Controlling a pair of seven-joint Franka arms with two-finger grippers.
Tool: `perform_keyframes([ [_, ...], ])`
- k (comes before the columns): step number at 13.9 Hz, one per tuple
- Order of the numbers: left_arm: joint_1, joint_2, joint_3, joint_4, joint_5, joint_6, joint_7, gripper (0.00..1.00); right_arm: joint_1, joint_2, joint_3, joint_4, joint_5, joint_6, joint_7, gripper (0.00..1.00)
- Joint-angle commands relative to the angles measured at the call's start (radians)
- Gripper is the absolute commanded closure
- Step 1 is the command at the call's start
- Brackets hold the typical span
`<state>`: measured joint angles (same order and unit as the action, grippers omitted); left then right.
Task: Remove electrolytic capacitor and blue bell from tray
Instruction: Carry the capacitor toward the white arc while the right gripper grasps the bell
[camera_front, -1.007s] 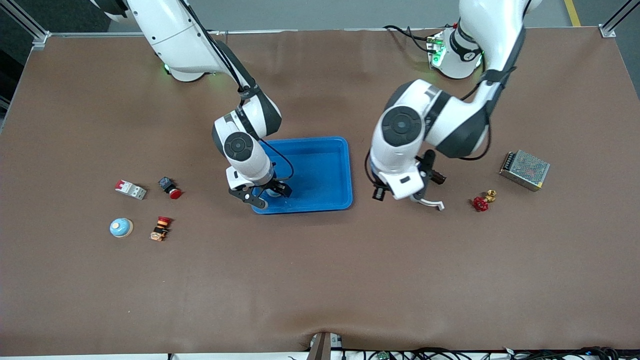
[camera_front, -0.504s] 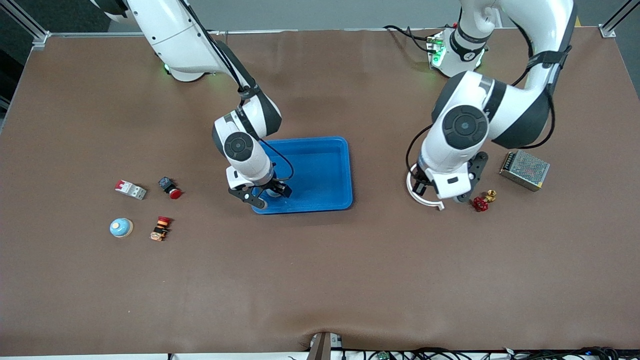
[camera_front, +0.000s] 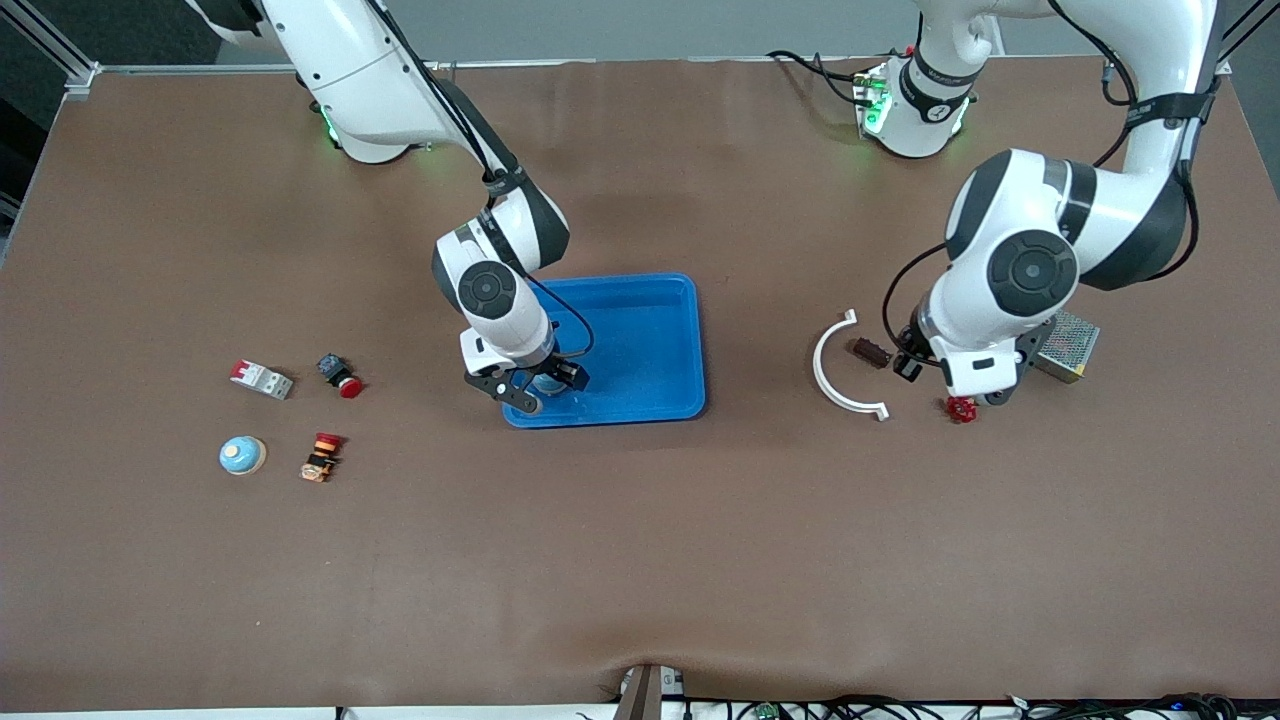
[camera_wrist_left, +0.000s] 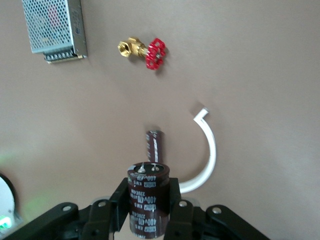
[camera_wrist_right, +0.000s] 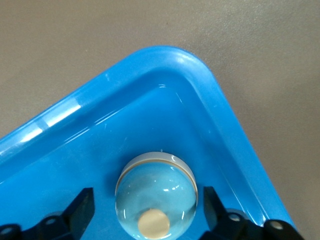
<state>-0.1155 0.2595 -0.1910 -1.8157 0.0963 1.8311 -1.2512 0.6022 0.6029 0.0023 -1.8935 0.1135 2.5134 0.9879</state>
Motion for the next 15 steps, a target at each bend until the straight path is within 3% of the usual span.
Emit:
perform_keyframes([
  [1, 0.020, -0.054, -0.004, -0.068, -0.017, 0.004, 0.090, 1.00, 0.011, 0.001, -0.007, 0.005, -0.008, 0.005, 0.020, 0.36],
  [3, 0.049, -0.055, -0.005, -0.074, -0.015, 0.004, 0.137, 1.00, 0.011, 0.001, -0.007, 0.005, -0.008, 0.005, 0.020, 0.59],
  [5, 0.057, -0.055, -0.004, -0.088, -0.015, 0.004, 0.182, 1.00, 0.010, 0.000, -0.007, 0.005, -0.006, 0.001, 0.021, 0.90],
  [6, 0.069, -0.055, -0.004, -0.088, -0.014, 0.004, 0.194, 1.00, 0.007, 0.000, -0.007, 0.007, -0.005, -0.002, 0.021, 1.00],
  [8, 0.088, -0.049, -0.004, -0.088, -0.009, 0.007, 0.223, 1.00, -0.010, -0.005, -0.007, 0.027, -0.003, -0.022, 0.009, 1.00],
  [12, 0.105, -0.037, -0.004, -0.085, -0.003, 0.023, 0.251, 1.00, -0.073, -0.015, -0.007, 0.192, -0.002, -0.334, 0.000, 1.00],
  [15, 0.131, -0.020, -0.002, -0.086, -0.001, 0.031, 0.308, 1.00, -0.137, -0.035, -0.007, 0.218, -0.002, -0.438, -0.127, 1.00],
])
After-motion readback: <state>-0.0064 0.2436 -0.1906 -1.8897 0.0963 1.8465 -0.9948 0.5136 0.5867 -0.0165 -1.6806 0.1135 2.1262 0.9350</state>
